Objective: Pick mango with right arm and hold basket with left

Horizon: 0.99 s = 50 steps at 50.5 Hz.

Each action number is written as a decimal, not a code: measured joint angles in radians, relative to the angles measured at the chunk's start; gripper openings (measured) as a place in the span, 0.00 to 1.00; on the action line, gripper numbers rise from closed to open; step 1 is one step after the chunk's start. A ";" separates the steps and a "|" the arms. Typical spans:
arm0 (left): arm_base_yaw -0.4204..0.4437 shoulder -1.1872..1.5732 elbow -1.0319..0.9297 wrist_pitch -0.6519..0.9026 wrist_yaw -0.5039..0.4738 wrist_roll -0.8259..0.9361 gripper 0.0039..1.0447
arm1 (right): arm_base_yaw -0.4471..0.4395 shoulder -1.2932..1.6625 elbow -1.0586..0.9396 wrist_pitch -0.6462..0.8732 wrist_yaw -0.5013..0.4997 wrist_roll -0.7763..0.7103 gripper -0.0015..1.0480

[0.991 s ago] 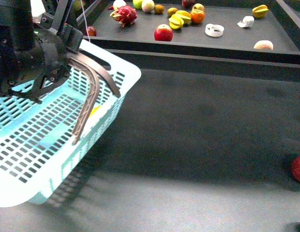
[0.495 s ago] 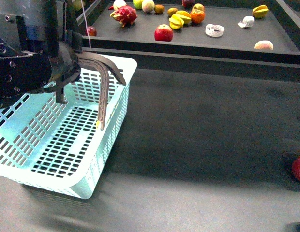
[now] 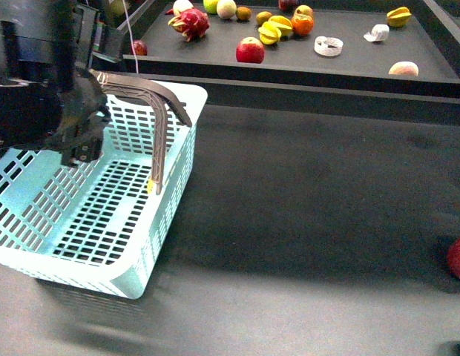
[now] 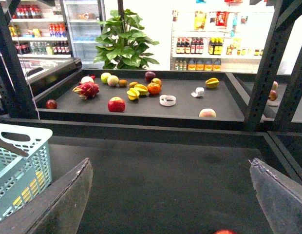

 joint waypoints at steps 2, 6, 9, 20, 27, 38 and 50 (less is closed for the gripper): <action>0.006 -0.030 -0.033 0.016 0.008 0.027 0.96 | 0.000 0.000 0.000 0.000 0.000 0.000 0.92; 0.027 -0.124 -0.126 0.051 0.022 0.093 0.94 | 0.000 0.000 0.000 0.000 0.000 0.000 0.92; 0.048 -0.197 -0.202 0.083 0.037 0.143 0.94 | 0.000 0.000 0.000 0.000 0.000 0.000 0.92; 0.117 -0.532 -0.503 0.068 0.058 0.317 0.94 | 0.000 0.000 0.000 0.000 0.000 0.000 0.92; 0.135 -0.617 -0.550 0.021 0.057 0.381 0.94 | 0.000 0.000 0.000 0.000 0.000 0.000 0.92; 0.208 -0.609 -0.711 0.474 0.342 1.020 0.60 | 0.000 0.000 0.000 0.000 0.000 0.000 0.92; 0.210 -0.883 -0.803 0.283 0.348 1.260 0.15 | 0.000 0.000 0.000 0.000 0.000 0.000 0.92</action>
